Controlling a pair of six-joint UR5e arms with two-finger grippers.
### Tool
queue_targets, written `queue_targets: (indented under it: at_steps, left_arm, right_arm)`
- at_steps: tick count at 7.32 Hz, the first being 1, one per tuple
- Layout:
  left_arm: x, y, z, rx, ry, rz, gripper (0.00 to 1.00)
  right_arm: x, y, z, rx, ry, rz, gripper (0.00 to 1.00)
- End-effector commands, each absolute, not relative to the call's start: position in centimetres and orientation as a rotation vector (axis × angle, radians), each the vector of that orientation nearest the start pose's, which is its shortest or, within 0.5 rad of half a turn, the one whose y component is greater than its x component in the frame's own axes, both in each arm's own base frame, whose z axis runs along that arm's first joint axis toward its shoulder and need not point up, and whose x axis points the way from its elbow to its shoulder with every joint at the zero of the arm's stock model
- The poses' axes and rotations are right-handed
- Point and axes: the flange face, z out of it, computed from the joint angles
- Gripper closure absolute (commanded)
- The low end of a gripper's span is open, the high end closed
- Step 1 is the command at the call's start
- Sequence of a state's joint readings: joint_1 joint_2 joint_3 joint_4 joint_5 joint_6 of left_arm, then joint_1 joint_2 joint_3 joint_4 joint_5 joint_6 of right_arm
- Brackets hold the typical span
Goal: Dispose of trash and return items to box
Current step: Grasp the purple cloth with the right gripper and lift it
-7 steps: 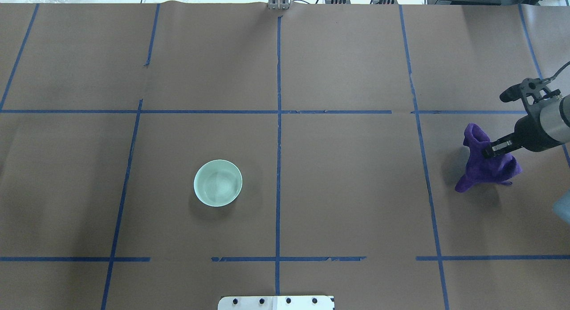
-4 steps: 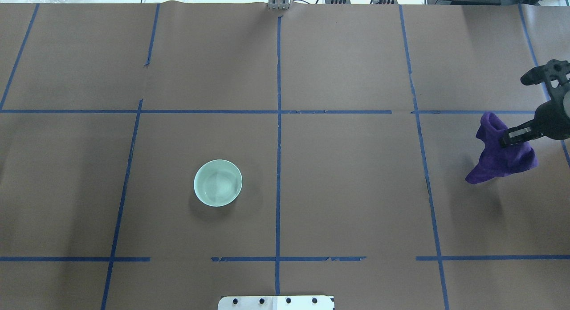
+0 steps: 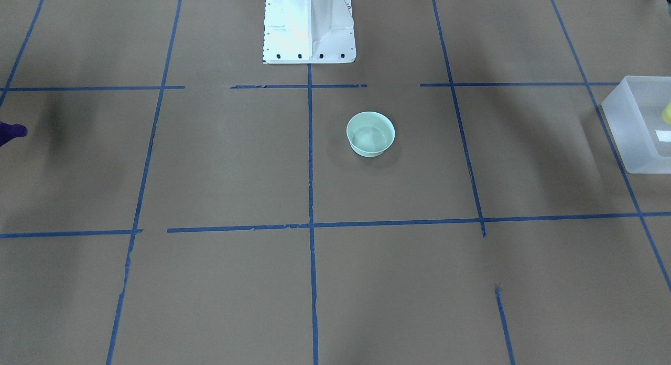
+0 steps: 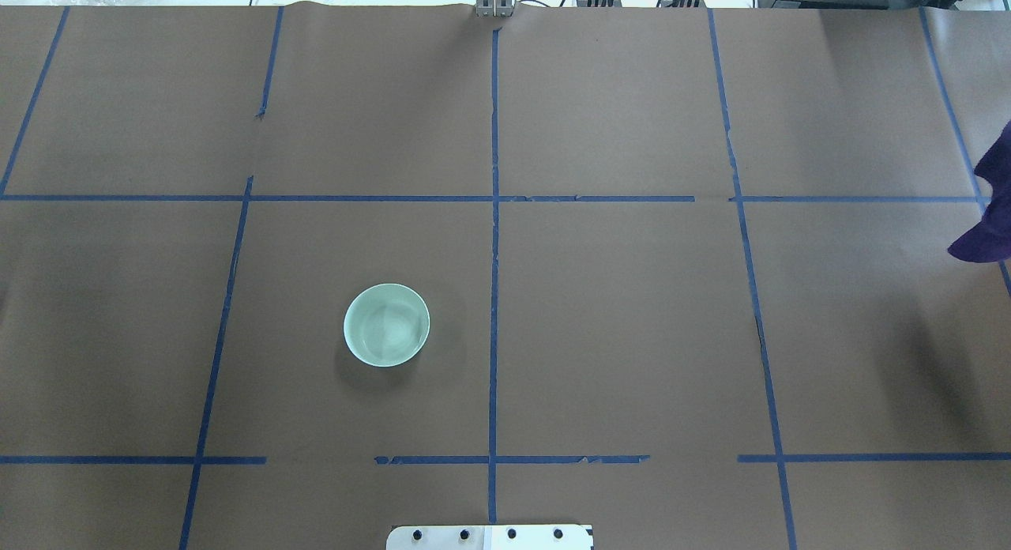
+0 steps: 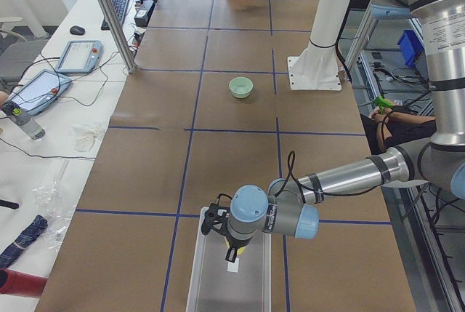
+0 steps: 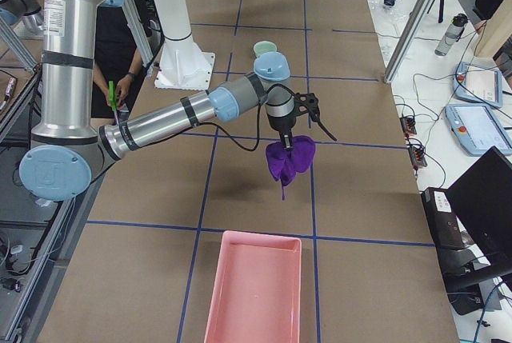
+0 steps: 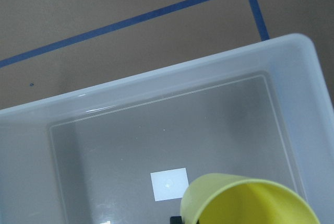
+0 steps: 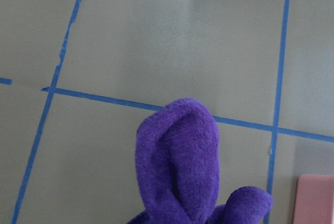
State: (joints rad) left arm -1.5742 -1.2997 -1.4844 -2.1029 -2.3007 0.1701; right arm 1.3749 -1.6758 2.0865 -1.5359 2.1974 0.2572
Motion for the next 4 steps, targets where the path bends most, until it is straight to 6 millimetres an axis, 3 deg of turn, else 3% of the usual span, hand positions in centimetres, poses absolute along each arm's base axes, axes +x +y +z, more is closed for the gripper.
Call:
queue_targets:
  at_steps: [1, 4]
  left_arm:
    - [-5.2, -36.1, 77.2, 0.218, 0.788, 0.254, 1.00]
    - [-3.4, -36.5, 77.3, 0.198, 0.827, 0.298, 1.00]
  right_arm:
    - [4.2, -44.0, 46.8, 0.304, -0.642, -0.131, 1.00]
    - [6.1, -43.4, 47.6, 0.317, -0.627, -0.135, 1.00]
